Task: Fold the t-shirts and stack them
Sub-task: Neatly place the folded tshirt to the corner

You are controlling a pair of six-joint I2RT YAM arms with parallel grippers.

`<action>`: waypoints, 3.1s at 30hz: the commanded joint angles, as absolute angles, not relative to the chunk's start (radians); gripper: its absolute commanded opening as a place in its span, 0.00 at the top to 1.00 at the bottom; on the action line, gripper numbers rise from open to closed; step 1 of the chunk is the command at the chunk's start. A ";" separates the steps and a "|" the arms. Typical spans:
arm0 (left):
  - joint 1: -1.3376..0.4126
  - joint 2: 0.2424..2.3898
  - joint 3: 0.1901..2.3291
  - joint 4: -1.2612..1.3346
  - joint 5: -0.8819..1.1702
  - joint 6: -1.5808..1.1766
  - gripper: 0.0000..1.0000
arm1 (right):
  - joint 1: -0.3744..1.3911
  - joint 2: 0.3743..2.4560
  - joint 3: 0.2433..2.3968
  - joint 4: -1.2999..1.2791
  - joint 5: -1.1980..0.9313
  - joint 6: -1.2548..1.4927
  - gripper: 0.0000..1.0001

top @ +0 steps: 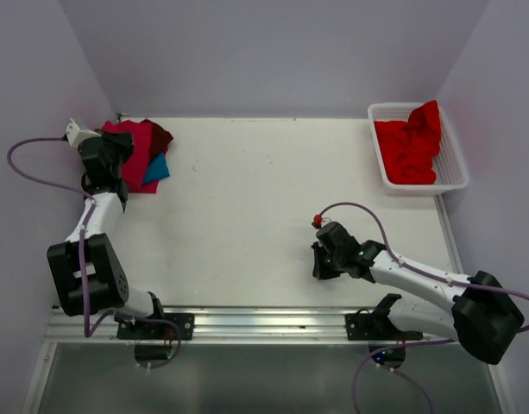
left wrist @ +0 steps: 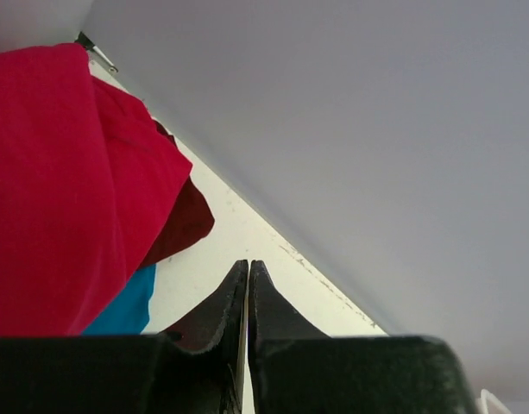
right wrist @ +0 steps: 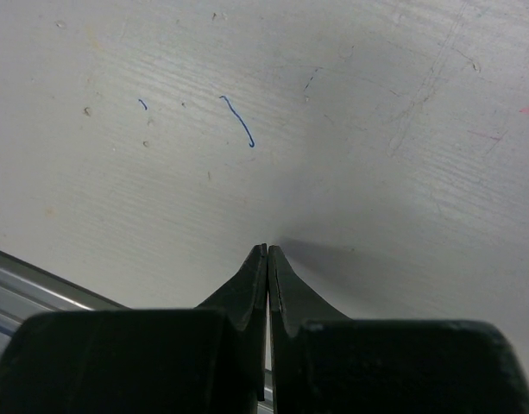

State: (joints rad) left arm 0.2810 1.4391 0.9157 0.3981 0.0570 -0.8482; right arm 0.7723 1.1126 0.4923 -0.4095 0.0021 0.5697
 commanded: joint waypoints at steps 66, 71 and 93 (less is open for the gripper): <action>0.488 2.143 1.101 0.652 0.190 -1.097 1.00 | 0.775 1.061 0.517 -0.482 -0.006 0.611 1.00; 0.486 1.987 1.014 0.798 0.279 -1.089 1.00 | 0.775 1.066 0.518 -0.437 -0.025 0.598 1.00; -0.307 1.040 0.747 0.134 0.328 -0.440 0.00 | 0.782 0.928 0.801 -0.523 0.074 0.465 0.01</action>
